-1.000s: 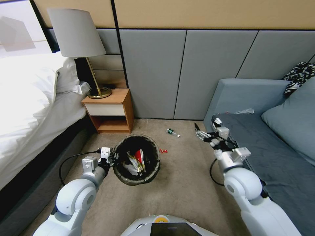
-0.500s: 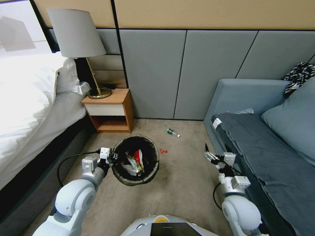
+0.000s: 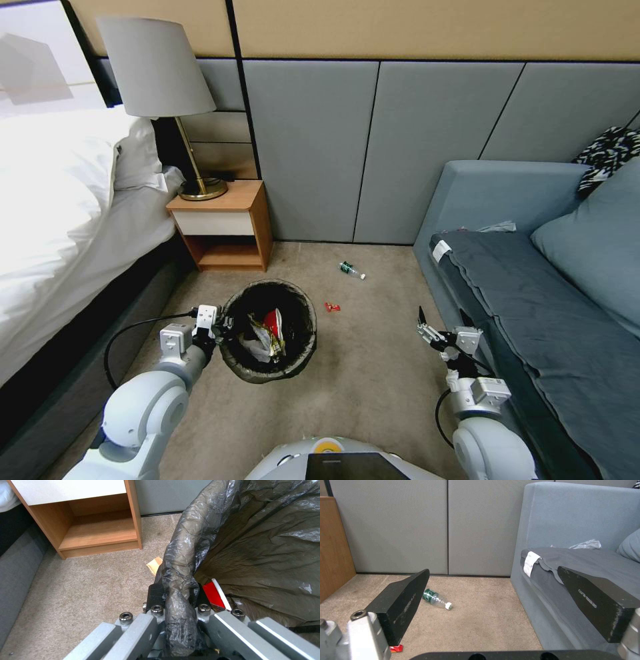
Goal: Pick up the trash bin, then pick up the garbage from the floor and place it into the trash bin.
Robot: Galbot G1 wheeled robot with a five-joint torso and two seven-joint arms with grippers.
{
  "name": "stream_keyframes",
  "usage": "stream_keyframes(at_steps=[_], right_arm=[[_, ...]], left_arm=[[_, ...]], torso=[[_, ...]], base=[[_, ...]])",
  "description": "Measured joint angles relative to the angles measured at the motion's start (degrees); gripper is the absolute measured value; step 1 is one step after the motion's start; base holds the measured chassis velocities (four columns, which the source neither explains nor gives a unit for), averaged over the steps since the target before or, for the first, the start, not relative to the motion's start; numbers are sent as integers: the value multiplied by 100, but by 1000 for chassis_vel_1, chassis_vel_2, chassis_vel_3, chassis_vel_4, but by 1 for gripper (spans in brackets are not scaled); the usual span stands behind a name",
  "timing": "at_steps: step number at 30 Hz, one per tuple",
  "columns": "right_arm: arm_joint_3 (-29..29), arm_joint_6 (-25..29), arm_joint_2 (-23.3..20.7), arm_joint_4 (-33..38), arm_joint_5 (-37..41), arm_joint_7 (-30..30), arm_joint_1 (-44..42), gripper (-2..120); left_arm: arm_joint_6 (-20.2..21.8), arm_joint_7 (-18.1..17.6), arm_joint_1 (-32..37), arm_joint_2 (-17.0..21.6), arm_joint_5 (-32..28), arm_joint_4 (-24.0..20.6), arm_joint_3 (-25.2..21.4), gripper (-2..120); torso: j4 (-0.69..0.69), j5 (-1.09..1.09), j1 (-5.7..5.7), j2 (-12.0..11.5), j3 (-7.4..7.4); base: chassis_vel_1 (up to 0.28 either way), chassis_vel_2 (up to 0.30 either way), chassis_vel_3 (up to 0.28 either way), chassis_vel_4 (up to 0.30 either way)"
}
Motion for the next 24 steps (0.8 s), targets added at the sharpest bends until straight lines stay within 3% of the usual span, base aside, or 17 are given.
stream_keyframes(at_steps=[12, 24], right_arm=[[-3, -73, -21, -24, 61, 7, 20, 100], [-63, -91, -15, -69, 66, 10, 79, 100]], left_arm=[[0, 6, -3, -11, 22, 11, 0, 1], [0, -2, -11, -12, 25, 29, 31, 1]], torso=[[0, 0, 0, 0, 0], [1, 1, 0, 0, 1]], base=[[0, 0, 0, 0], [-104, 87, 98, -94]])
